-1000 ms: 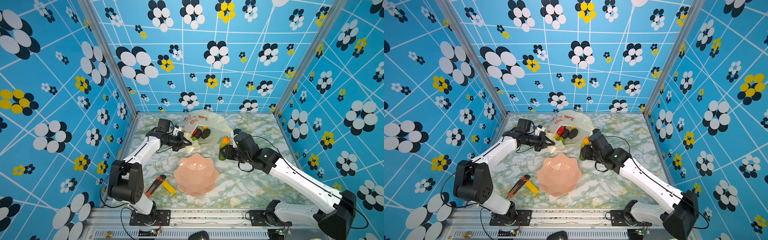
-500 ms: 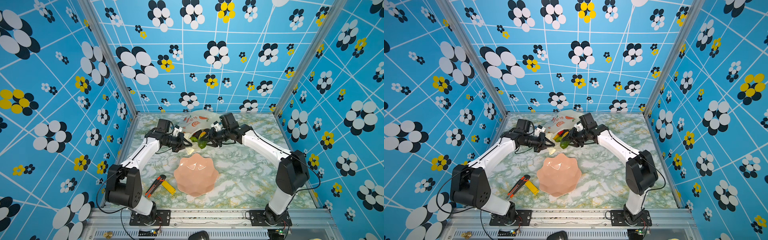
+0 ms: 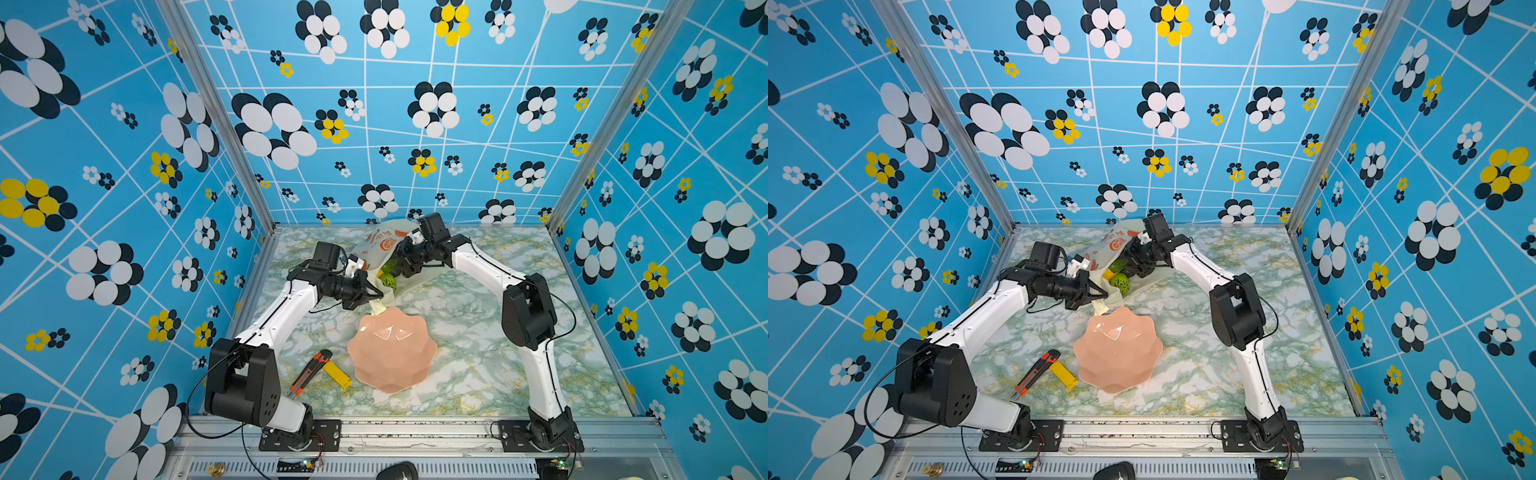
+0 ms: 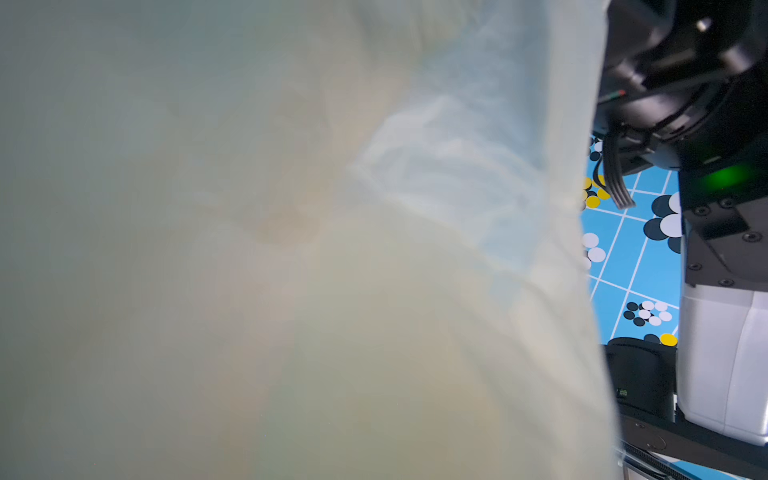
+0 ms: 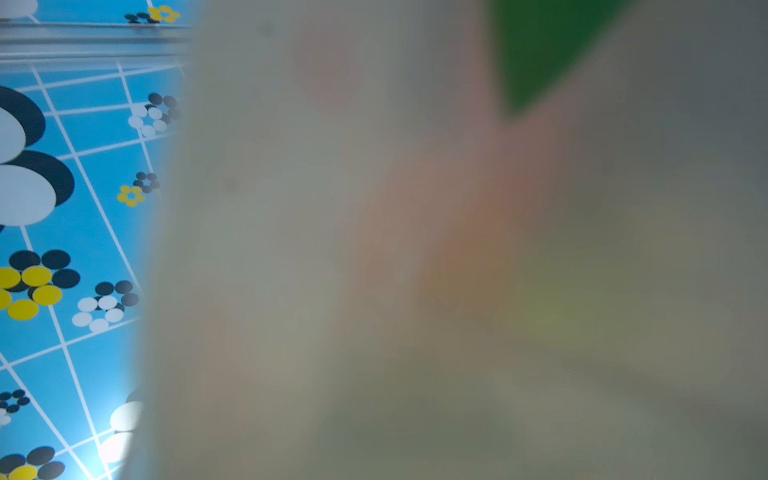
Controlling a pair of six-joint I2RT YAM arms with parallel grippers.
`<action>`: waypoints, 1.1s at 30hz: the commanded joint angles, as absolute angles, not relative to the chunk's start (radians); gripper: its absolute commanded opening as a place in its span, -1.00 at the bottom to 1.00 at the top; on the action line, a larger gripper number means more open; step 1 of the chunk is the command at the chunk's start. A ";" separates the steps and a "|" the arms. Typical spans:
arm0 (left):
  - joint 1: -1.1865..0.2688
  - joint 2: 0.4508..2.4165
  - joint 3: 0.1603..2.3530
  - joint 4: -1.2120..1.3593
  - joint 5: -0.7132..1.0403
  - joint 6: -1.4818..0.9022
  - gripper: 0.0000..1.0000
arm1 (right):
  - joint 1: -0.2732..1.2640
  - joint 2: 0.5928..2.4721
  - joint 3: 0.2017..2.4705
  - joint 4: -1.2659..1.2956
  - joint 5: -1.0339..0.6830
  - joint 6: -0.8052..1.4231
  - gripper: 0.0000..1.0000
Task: Place the fruits into the plastic bag
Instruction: 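Lower the papaya into the bag and open the right gripper, then move the right gripper to the bag's far handle and grasp it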
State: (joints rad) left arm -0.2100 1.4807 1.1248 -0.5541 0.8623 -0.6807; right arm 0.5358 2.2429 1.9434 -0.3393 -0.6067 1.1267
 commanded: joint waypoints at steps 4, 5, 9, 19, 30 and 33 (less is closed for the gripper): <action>-0.183 1.452 1.115 -0.565 0.839 -0.683 -1.00 | 0.532 2.200 2.019 -0.349 -0.550 1.058 0.06; -0.180 1.457 1.114 -0.560 0.839 -0.687 -1.00 | 0.532 2.184 2.013 -0.379 -0.553 1.028 0.08; -0.169 1.478 1.115 -0.539 0.841 -0.700 -1.00 | 0.534 2.056 1.898 -0.442 -0.569 0.936 0.21; -0.162 1.546 1.199 -0.542 0.861 -0.691 -1.00 | 0.534 1.751 1.760 -0.737 -0.392 0.656 0.30; -0.158 1.529 1.187 -0.554 0.868 -0.676 -1.00 | 0.548 1.433 1.582 -0.892 0.142 0.067 0.72; -0.156 1.519 1.186 -0.560 0.868 -0.672 -1.00 | 0.548 1.372 1.490 -0.816 0.196 -0.064 0.99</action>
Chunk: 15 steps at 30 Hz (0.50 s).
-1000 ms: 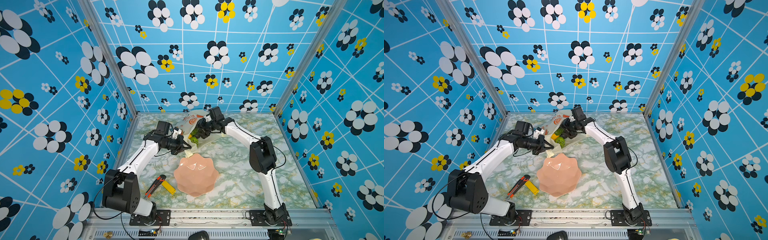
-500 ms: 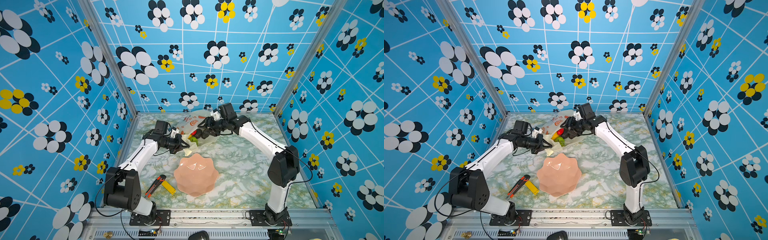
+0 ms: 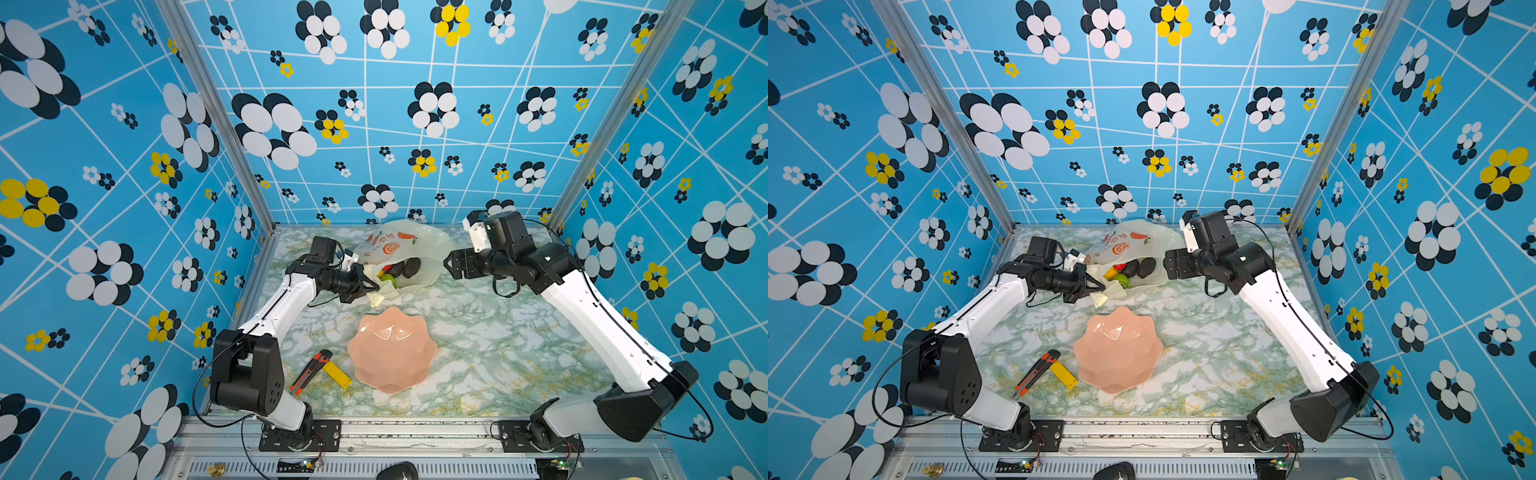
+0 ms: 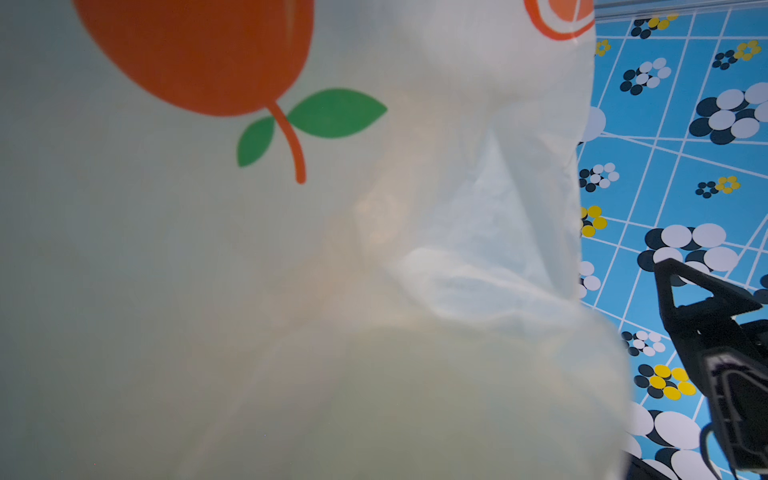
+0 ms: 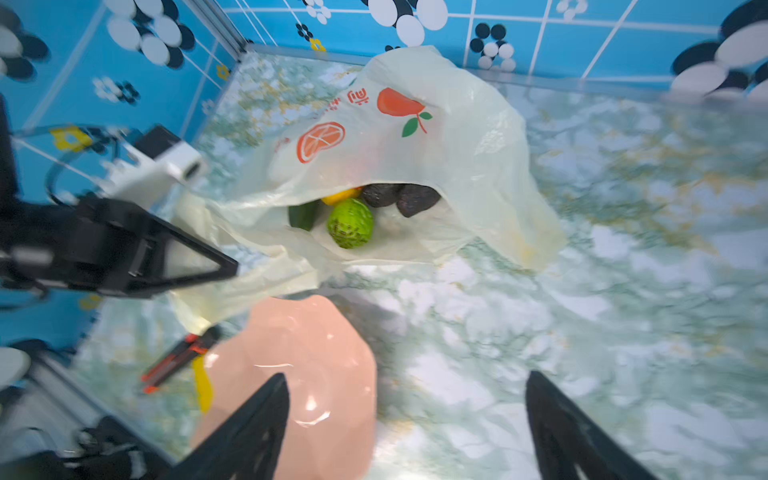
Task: Place the fruits into the plastic bag
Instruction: 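Move the right gripper to the bag's far handle and grasp it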
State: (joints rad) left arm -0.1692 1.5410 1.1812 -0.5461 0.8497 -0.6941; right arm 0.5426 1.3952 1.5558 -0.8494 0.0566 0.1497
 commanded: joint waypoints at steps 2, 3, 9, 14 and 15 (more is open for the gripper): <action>-0.156 1.513 1.183 -0.560 0.868 -0.672 -1.00 | 0.548 1.337 1.430 -0.757 0.201 -0.161 0.99; -0.156 1.510 1.181 -0.561 0.868 -0.672 -1.00 | 0.548 1.324 1.398 -0.731 0.194 -0.217 0.99; -0.154 1.494 1.168 -0.563 0.867 -0.672 -1.00 | 0.526 1.334 1.271 -0.611 0.174 -0.370 0.98; -0.153 1.483 1.167 -0.574 0.861 -0.671 -1.00 | 0.479 1.443 1.292 -0.554 0.139 -0.369 0.98; -0.153 1.481 1.169 -0.576 0.859 -0.672 -1.00 | 0.472 1.465 1.305 -0.548 0.135 -0.368 0.98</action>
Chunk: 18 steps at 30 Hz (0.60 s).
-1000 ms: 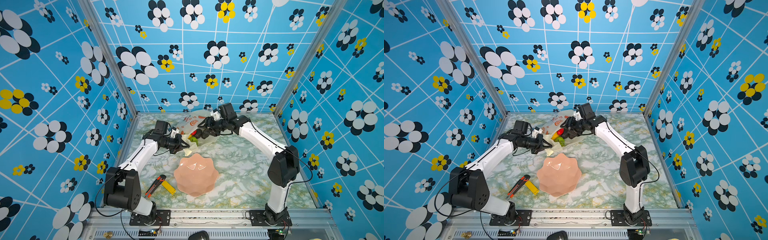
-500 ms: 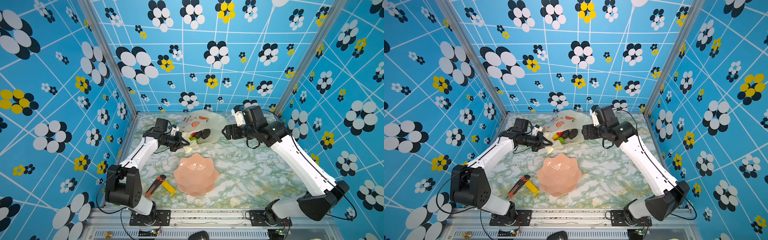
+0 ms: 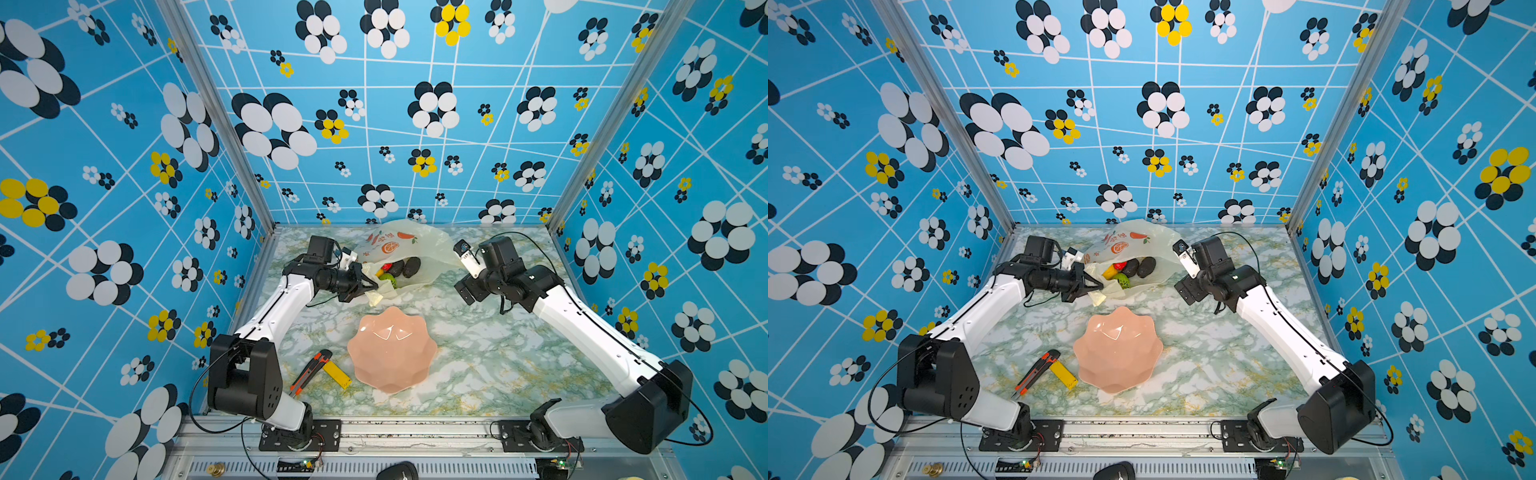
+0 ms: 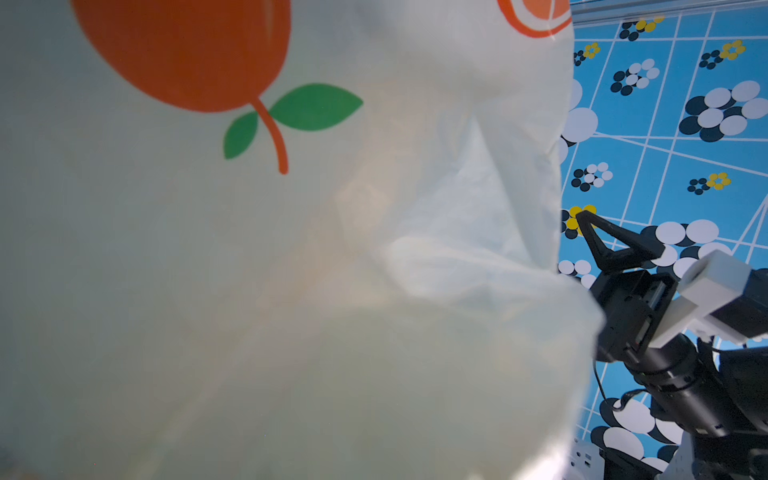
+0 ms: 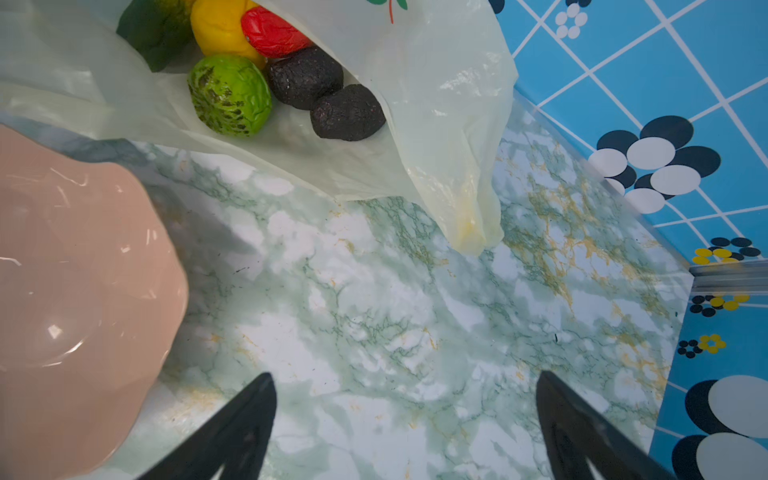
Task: Place the fruits into the plastic bag
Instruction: 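Move the right gripper to the bag's far handle and grasp it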
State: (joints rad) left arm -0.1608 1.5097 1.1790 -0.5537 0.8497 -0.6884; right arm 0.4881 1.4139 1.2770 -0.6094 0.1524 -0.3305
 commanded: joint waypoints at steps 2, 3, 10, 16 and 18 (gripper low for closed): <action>-0.152 1.477 1.170 -0.578 0.855 -0.672 -1.00 | 0.458 1.506 1.325 -0.538 0.116 -0.374 0.98; -0.151 1.475 1.168 -0.577 0.854 -0.676 -1.00 | 0.452 1.528 1.338 -0.538 0.106 -0.378 0.98; -0.151 1.465 1.164 -0.569 0.848 -0.688 -1.00 | 0.399 1.671 1.435 -0.559 0.135 -0.355 0.89; -0.140 1.464 1.167 -0.598 0.846 -0.666 -1.00 | 0.389 1.750 1.517 -0.566 0.138 -0.351 0.53; -0.133 1.460 1.166 -0.604 0.845 -0.663 -1.00 | 0.388 1.775 1.546 -0.578 0.127 -0.352 0.45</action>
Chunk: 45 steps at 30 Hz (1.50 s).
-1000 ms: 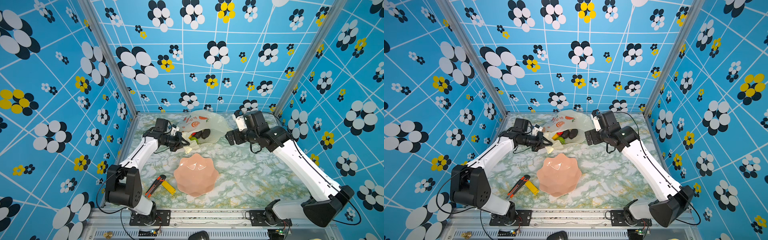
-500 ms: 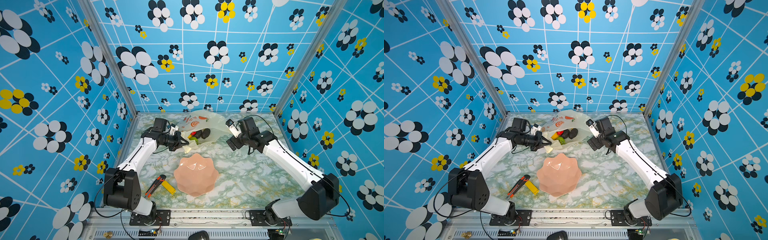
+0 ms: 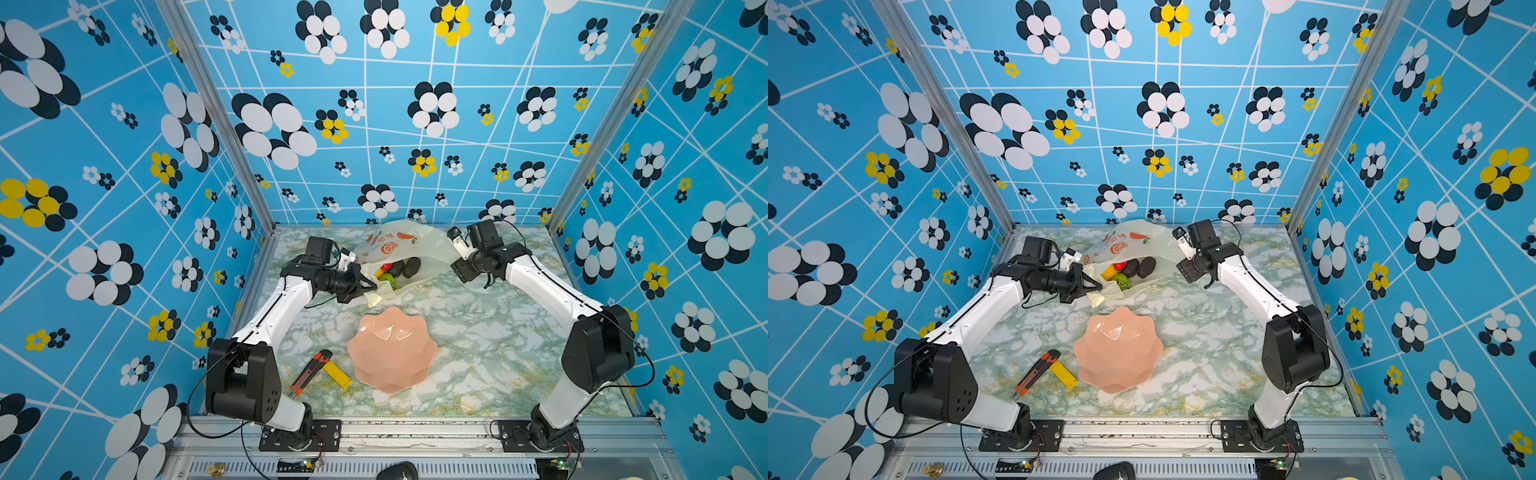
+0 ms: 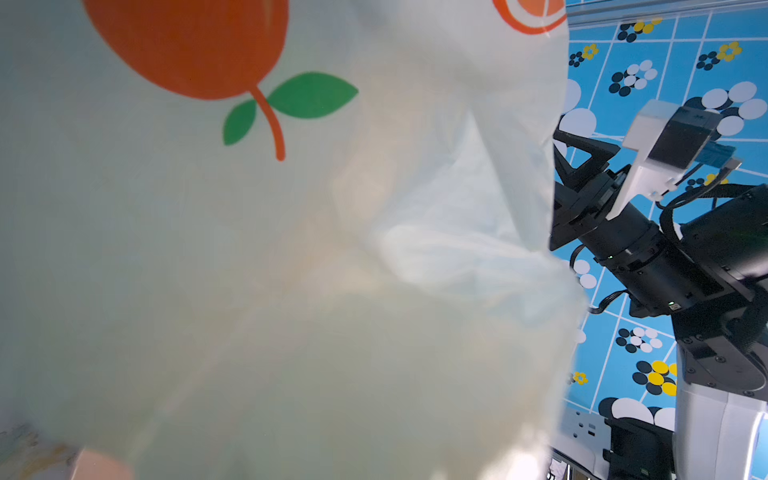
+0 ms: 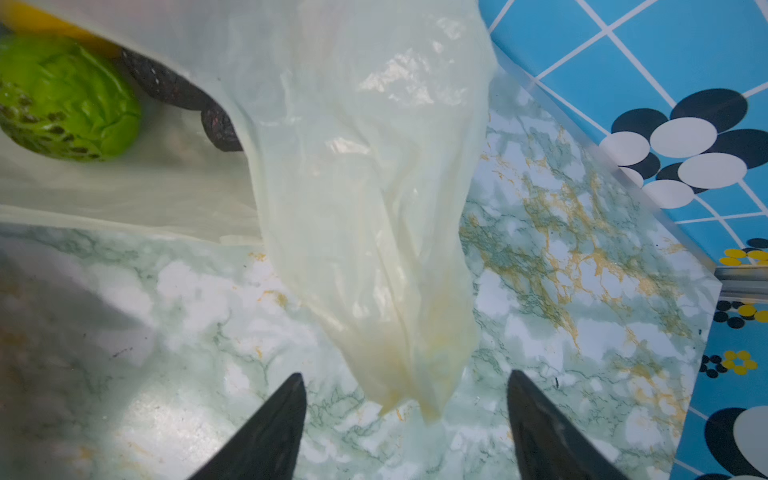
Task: Place the fruits into the plastic bag
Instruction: 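Move the right gripper to the bag's far handle and grasp it, then lift the bag by its handles with both grippers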
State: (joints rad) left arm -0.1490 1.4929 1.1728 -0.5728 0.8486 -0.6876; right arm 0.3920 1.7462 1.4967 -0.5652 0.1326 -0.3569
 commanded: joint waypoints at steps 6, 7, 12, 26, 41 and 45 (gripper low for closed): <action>-0.126 1.449 1.165 -0.616 0.836 -0.658 -1.00 | 0.387 1.794 1.593 -0.550 0.130 -0.317 -0.93; -0.125 1.447 1.170 -0.621 0.829 -0.659 -1.00 | 0.387 1.784 1.593 -0.539 0.132 -0.301 -1.00; -0.126 1.448 1.260 -0.687 0.720 -0.655 -1.00 | 0.387 1.706 1.654 -0.494 0.151 -0.187 -1.00; -0.127 1.595 1.693 -0.771 0.605 -0.683 -1.00 | 0.386 1.561 1.916 -0.537 0.102 0.039 -1.00; -0.179 1.775 2.027 -0.892 0.634 -0.666 -1.00 | 0.376 1.454 1.869 -0.537 0.130 0.043 -1.00; -0.179 1.778 2.025 -0.914 0.640 -0.654 -0.90 | 0.376 1.423 1.824 -0.524 0.124 0.090 -1.00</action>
